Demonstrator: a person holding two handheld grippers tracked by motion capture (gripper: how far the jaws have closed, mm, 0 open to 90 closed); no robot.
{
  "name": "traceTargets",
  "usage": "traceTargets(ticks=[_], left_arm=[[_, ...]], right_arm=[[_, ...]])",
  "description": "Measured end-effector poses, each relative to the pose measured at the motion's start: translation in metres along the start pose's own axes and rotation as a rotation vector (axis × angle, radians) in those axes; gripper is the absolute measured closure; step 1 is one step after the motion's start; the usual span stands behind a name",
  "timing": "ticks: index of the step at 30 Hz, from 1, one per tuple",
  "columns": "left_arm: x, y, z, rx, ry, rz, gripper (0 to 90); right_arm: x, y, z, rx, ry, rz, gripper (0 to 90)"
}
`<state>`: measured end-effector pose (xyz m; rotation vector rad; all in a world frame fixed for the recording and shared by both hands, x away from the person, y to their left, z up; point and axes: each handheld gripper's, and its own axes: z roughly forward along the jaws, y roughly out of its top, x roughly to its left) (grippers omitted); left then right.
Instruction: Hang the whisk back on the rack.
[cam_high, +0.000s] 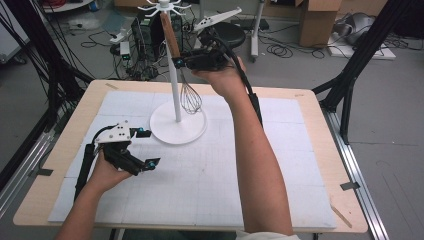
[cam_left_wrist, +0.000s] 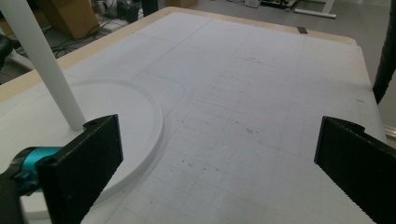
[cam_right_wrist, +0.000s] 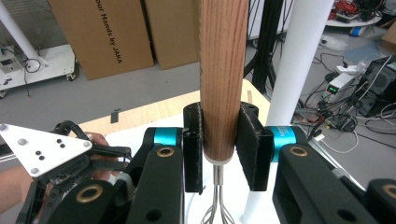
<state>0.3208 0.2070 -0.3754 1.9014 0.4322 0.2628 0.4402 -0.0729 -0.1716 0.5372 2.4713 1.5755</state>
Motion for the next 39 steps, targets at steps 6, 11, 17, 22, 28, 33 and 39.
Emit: traceTargets(ticks=[6,11,17,22,28,33,39], left_arm=[[0.000,0.000,0.000,0.002,-0.001,0.001,1.6],[0.000,0.000,-0.001,-0.006,0.000,-0.003,1.7],[0.001,0.000,-0.002,-0.009,0.003,-0.006,1.6],[0.000,0.000,-0.002,-0.004,0.004,-0.002,1.6],[0.000,0.000,-0.002,0.001,0.004,0.003,1.6],[0.000,0.000,-0.002,-0.003,0.003,-0.002,1.6],[0.000,0.000,-0.002,-0.002,0.001,0.001,1.6]], right_arm=[[0.003,0.005,0.008,0.015,0.003,-0.001,73.4],[0.002,0.007,0.015,0.019,-0.005,0.011,73.4],[-0.004,0.002,0.013,-0.003,-0.019,0.028,73.2],[-0.001,0.002,0.013,-0.001,-0.032,0.008,71.4],[0.001,0.001,0.005,-0.021,-0.055,0.000,58.9],[0.007,-0.005,-0.010,-0.030,-0.061,-0.015,54.4],[0.016,-0.020,-0.032,-0.039,-0.095,-0.040,43.9]])
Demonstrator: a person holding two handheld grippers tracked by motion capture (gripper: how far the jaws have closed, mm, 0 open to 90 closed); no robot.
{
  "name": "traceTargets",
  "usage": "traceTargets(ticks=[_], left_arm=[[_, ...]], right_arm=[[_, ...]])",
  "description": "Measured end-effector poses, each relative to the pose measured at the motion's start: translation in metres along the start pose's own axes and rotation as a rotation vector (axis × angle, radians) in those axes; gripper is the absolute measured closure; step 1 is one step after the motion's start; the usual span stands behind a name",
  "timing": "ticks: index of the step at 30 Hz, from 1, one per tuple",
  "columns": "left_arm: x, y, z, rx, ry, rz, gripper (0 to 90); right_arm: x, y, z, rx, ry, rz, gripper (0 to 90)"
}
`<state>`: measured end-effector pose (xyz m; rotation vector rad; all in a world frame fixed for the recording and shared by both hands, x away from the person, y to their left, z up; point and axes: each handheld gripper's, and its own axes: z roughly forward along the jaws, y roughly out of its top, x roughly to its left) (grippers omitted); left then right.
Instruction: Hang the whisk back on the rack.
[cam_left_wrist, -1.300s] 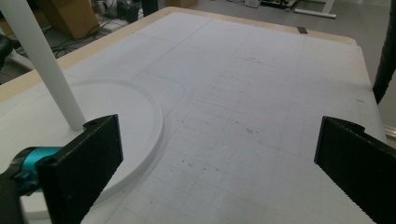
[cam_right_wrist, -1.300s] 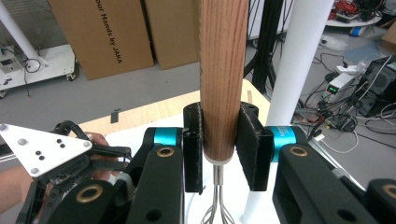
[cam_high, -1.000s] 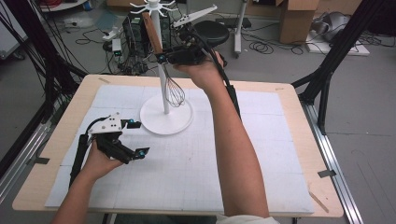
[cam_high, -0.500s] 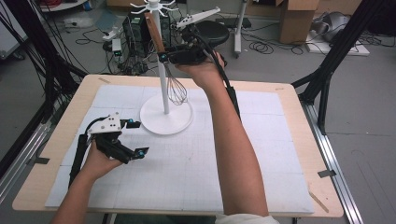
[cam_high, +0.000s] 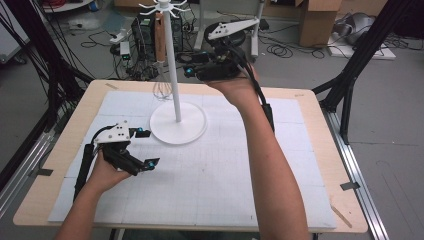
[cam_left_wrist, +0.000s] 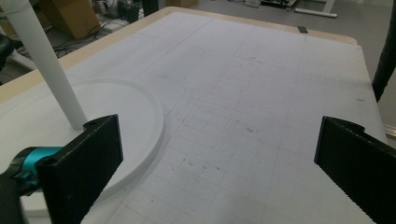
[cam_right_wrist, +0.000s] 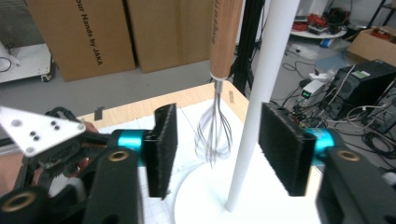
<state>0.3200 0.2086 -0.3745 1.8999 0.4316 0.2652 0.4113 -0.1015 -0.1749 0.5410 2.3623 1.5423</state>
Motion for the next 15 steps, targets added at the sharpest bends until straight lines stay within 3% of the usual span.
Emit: traceTargets(ticks=[9,15], left_arm=[[-0.001,0.000,0.001,0.002,-0.002,0.001,1.6],[-0.001,0.000,-0.001,-0.004,-0.004,0.001,1.6]], right_arm=[[0.014,-0.026,-0.033,-0.020,-0.032,-0.046,36.0],[0.018,-0.046,-0.046,-0.029,-0.041,-0.039,33.4]])
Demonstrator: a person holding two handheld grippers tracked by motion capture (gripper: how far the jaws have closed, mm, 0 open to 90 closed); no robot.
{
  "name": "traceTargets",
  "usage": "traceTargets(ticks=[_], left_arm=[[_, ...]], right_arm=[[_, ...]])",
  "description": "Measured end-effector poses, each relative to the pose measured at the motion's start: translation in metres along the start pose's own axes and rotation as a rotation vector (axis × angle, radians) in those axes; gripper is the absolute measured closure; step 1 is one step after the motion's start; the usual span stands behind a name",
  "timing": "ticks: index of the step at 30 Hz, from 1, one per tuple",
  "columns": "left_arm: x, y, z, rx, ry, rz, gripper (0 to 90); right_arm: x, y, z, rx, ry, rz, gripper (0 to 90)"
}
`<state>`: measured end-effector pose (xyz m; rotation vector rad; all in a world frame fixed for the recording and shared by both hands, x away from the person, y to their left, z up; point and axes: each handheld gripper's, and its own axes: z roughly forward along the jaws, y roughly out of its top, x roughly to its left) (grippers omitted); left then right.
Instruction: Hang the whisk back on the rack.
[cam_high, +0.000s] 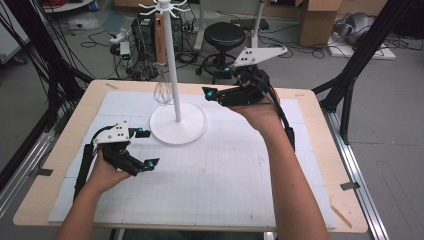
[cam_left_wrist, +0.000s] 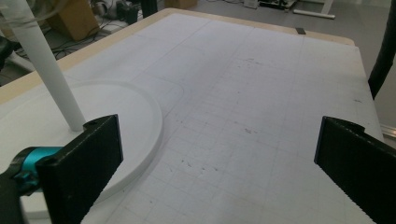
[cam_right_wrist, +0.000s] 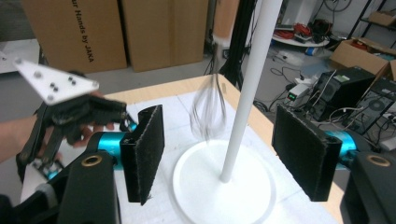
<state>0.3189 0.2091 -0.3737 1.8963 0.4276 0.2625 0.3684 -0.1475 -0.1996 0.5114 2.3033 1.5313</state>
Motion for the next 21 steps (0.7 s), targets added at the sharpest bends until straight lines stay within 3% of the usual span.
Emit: traceTargets(ticks=[10,21], left_arm=[[0.001,-0.001,-0.002,-0.004,-0.002,-0.001,1.6],[0.003,-0.003,-0.005,-0.013,-0.004,-0.006,1.6]], right_arm=[[0.011,-0.036,-0.012,-0.012,0.004,0.007,27.4],[0.018,-0.079,-0.022,-0.025,-0.005,0.049,23.5]])
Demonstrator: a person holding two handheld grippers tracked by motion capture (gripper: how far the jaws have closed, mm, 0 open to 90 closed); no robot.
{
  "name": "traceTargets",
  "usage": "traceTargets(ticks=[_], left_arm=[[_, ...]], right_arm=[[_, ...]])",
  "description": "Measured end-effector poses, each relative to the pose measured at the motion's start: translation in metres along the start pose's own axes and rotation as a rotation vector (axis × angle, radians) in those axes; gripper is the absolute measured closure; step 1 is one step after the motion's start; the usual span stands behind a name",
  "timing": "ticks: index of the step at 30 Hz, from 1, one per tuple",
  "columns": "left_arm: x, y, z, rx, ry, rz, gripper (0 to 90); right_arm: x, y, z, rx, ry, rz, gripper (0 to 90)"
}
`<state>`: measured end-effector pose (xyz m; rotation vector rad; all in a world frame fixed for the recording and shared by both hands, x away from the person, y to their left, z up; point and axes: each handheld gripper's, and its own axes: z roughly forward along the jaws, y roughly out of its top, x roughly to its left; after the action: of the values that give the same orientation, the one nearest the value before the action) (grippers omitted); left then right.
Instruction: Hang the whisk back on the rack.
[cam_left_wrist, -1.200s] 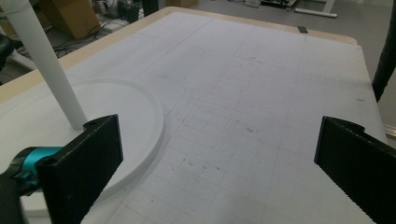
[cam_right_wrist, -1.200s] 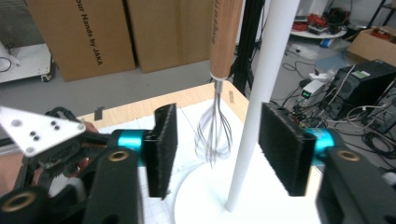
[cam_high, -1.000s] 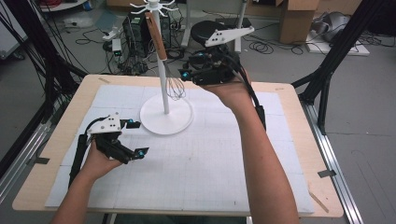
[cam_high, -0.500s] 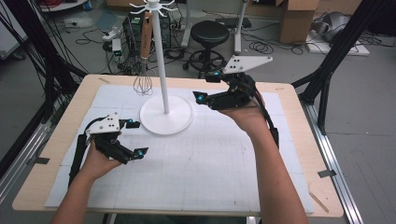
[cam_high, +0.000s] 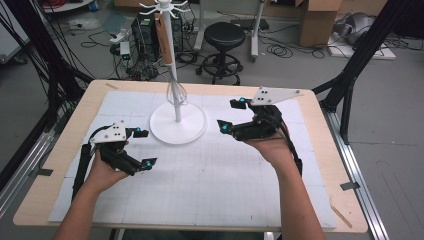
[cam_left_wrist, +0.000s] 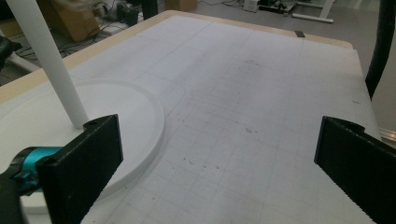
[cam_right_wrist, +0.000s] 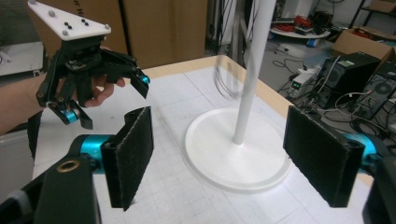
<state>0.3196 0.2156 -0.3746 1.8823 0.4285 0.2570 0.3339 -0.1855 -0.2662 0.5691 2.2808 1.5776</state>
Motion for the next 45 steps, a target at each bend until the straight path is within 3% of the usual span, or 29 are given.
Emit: traceTargets(ticks=[25,45], left_arm=[[-0.001,0.000,0.000,-0.007,-0.006,-0.001,1.6],[-0.003,-0.001,0.001,-0.005,-0.010,0.006,1.6]], right_arm=[[0.003,-0.081,-0.019,-0.020,-0.090,0.094,15.6],[0.009,-0.114,-0.007,0.026,-0.088,0.111,11.8]])
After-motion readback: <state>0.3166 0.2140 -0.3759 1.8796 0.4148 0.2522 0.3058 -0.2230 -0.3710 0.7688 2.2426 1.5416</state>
